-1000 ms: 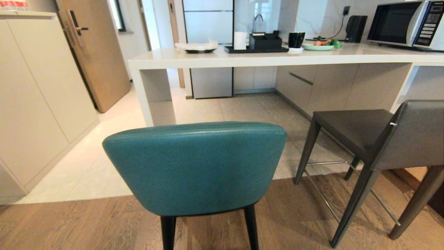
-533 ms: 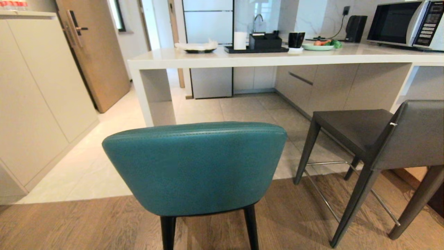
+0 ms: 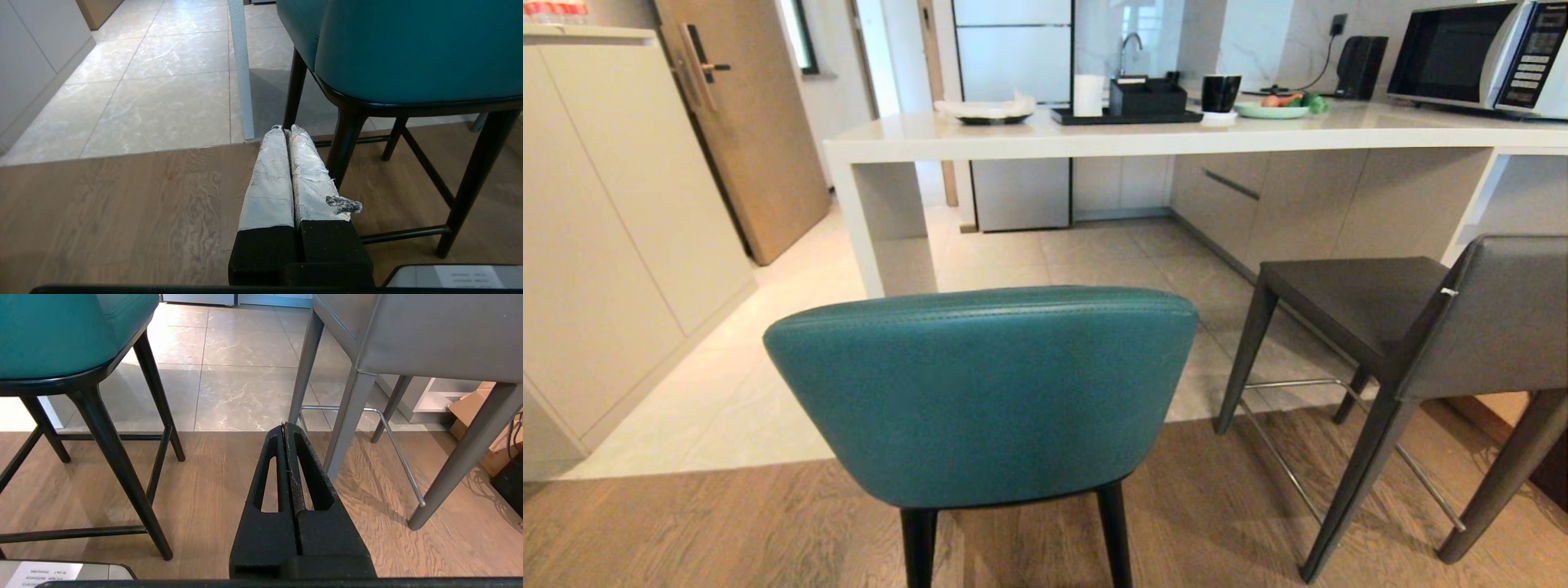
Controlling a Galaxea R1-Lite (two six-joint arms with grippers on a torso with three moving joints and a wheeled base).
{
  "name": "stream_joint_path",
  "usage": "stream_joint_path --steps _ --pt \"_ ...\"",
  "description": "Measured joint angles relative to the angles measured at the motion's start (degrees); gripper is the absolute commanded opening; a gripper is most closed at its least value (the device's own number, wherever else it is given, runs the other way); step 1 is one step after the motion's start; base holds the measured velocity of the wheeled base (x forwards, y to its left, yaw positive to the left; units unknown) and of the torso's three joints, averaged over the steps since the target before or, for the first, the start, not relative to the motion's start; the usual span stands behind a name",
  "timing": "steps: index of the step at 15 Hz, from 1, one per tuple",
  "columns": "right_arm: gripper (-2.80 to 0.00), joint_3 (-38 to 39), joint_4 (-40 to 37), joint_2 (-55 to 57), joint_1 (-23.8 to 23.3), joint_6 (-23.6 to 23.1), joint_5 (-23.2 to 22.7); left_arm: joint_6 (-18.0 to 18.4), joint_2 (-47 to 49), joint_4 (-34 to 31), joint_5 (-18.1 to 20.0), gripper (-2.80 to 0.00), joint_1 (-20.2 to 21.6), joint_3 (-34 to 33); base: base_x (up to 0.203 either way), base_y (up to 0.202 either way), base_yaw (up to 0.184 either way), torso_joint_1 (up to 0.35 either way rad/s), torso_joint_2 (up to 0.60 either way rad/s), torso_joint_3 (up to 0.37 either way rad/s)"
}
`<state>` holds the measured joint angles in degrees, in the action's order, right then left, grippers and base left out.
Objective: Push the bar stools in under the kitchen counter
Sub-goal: Push the gray chair back under the dining table
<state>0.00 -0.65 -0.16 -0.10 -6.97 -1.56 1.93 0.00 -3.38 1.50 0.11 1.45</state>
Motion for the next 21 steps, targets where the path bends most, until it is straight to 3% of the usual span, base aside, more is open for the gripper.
stream_joint_path --steps 3,6,21 --pt "-2.8 0.0 -0.05 0.01 -0.01 1.06 0.28 -0.53 0.0 -0.01 -0.1 -2.8 0.0 0.0 0.0 0.0 0.0 0.0 0.0 0.0" --pt "-2.8 0.02 0.23 0.02 0.0 6.97 1.63 -0.39 0.0 -0.14 -0.07 -2.8 0.0 0.04 0.0 0.0 0.0 0.0 0.0 0.0" --pt "-2.8 0.0 0.34 0.06 0.02 7.5 1.63 -0.7 0.0 0.06 -0.07 -2.8 -0.04 0.0 0.0 0.0 0.0 0.0 0.0 0.0"
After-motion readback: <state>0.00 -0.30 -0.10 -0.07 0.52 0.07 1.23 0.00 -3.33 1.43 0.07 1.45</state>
